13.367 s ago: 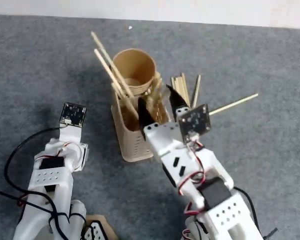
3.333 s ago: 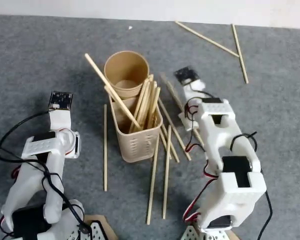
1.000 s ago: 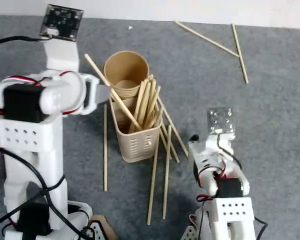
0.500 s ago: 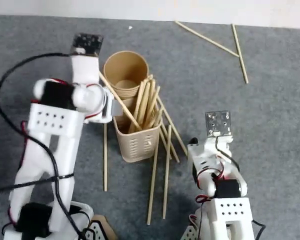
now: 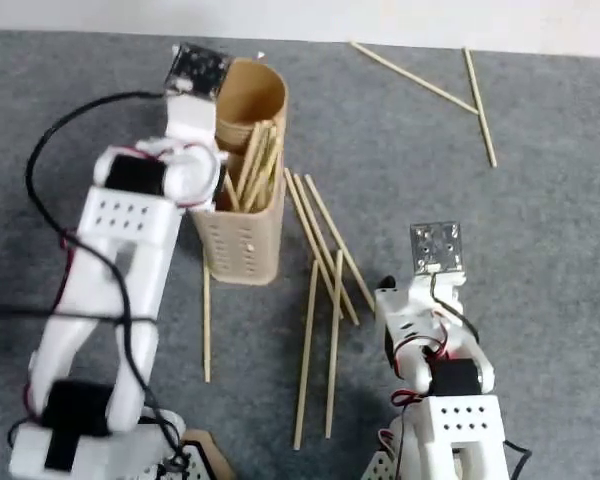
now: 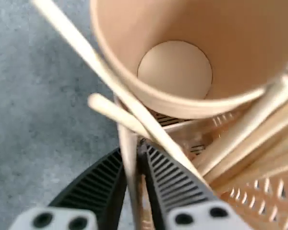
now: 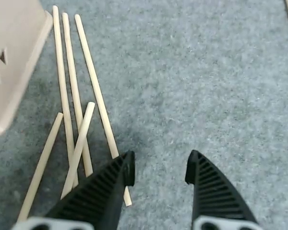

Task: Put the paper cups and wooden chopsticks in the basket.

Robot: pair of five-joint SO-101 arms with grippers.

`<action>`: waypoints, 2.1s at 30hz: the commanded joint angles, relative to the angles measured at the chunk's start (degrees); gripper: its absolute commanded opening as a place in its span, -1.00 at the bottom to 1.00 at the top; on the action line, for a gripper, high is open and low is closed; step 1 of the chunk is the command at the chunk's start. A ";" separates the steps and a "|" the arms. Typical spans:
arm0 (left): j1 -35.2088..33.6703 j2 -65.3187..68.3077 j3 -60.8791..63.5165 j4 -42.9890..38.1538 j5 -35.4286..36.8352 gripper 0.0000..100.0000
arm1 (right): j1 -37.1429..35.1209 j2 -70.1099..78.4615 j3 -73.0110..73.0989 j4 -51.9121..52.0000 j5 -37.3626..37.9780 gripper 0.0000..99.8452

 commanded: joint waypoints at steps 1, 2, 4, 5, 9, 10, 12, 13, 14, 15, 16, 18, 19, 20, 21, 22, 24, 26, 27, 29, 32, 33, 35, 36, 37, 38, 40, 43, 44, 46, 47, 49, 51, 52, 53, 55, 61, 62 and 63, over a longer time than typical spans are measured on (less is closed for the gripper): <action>-3.38 15.16 -11.38 1.58 -1.23 -0.99 | 0.48 -0.57 -0.13 -1.10 0.53 -0.63; -3.74 16.40 -14.90 3.08 -1.23 -0.99 | 0.48 -0.57 -0.13 -1.10 0.53 -0.63; -4.09 17.89 -21.67 5.54 -1.23 -0.99 | 0.48 -0.57 -0.04 -1.10 0.53 -0.63; -4.18 18.33 -25.54 7.03 -1.14 -0.99 | 0.48 -0.57 -0.04 -1.10 0.53 -0.63; -5.14 21.85 -37.58 13.19 2.02 -0.94 | 0.48 -0.57 -0.04 -1.10 0.62 -0.63; -5.23 23.16 -39.08 14.59 2.29 -0.88 | 0.48 -0.57 -0.04 -1.10 0.62 -0.63; -5.32 25.63 -41.45 18.29 2.29 -0.74 | 0.48 -0.57 -0.04 -1.10 0.62 -0.63; -5.41 26.59 -42.51 20.13 2.37 -0.67 | 0.48 -0.57 -0.04 -1.10 0.62 -0.63; -5.85 27.38 -43.47 21.63 2.37 -0.62 | 0.48 -0.57 -0.04 -1.10 0.62 -0.63; -6.55 27.65 -44.62 22.68 2.46 -0.58 | 0.40 -0.57 -0.04 -1.10 0.62 -0.63; -7.16 27.65 -46.20 23.47 2.55 -0.57 | 0.40 -0.57 -0.04 -1.10 0.62 -0.63; -9.10 26.95 -50.77 24.88 3.96 -0.57 | 0.40 -0.57 -0.04 -1.10 0.62 -0.63; -10.15 26.33 -53.14 25.85 5.10 -0.57 | 0.40 -0.57 -0.04 -1.10 0.62 -0.63; -10.86 25.54 -55.78 26.73 5.80 -0.57 | 0.31 -0.57 -0.04 -1.10 0.62 -0.63; -11.38 24.66 -58.33 27.78 5.98 -0.57 | 0.31 -0.57 -0.04 -1.10 0.62 -0.63; -11.74 23.87 -60.79 28.66 5.98 -0.56 | 0.31 -0.57 -0.04 -1.10 0.62 -0.63; -12.62 22.73 -65.10 29.45 5.98 -0.56 | 0.31 -0.57 -0.04 -1.10 0.62 -0.63; -13.67 22.37 -68.62 29.36 6.15 -0.57 | 0.31 -0.57 -0.04 -1.10 0.62 -0.63; -14.20 22.46 -69.76 29.27 6.24 -0.57 | 0.31 -0.57 -0.04 -1.10 0.62 -0.63; -15.16 22.99 -70.55 29.19 6.68 -0.57 | 0.31 -0.57 0.04 -1.10 0.62 -0.63; -15.34 24.48 -70.37 28.92 7.65 -0.57 | 0.31 -0.57 0.04 -1.10 0.62 -0.63; -15.08 25.89 -70.37 28.04 7.82 -0.57 | 0.31 -0.57 0.04 -1.10 0.62 -0.63; -13.67 29.58 -70.64 25.41 7.82 -0.57 | 0.31 -0.57 0.04 -1.10 0.62 -0.63; -13.14 31.43 -70.64 23.56 7.82 -0.57 | 0.31 -0.57 0.04 -1.10 0.62 -0.63; -12.70 33.27 -70.64 21.71 7.82 -0.57 | 0.31 -0.57 0.04 -1.10 0.62 -0.63; -12.18 34.95 -70.64 19.96 7.82 -0.57 | 0.31 -0.57 0.04 -1.10 0.62 -0.63; -11.30 38.29 -70.64 17.14 7.91 -0.57 | 0.31 -0.57 0.04 -1.10 0.62 -0.63; -8.40 39.87 -72.04 16.53 7.91 -0.57 | 0.31 -0.57 0.04 -1.10 0.62 -0.63; -7.34 39.34 -73.71 16.53 7.91 -0.57 | 0.31 -0.57 0.04 -1.19 0.62 -0.63; -5.58 37.93 -77.49 16.88 7.91 -0.57 | 0.31 -0.57 0.04 -1.19 0.62 -0.63; -4.70 37.05 -79.52 17.58 7.91 -0.57 | 0.31 -0.57 0.04 -1.19 0.62 -0.63; -3.30 35.56 -82.68 19.78 7.91 -0.57 | 0.31 -0.57 0.04 -1.19 0.62 -0.63; -2.51 34.59 -84.88 22.15 7.91 -0.57 | 0.31 -0.57 0.04 -1.19 0.62 -0.63; -2.42 34.24 -85.93 23.21 7.91 -0.57 | 0.31 -0.57 0.04 -1.19 0.62 -0.63; -2.33 33.80 -86.46 23.91 7.91 -0.57 | 0.31 -0.57 0.04 -1.19 0.62 -0.63; -2.59 33.54 -87.52 24.70 7.91 -0.57 | 0.31 -0.57 0.04 -1.19 0.62 -0.63; -3.47 33.63 -90.59 26.29 7.74 -0.57 | 0.22 -0.57 0.04 -1.19 0.62 -0.63; -3.56 33.63 -90.59 26.29 7.56 -0.57 | 0.22 -0.57 0.04 -1.19 0.62 -0.63; -3.82 33.71 -90.59 26.20 7.47 -0.57 | 0.22 -0.57 0.04 -1.19 0.62 -0.63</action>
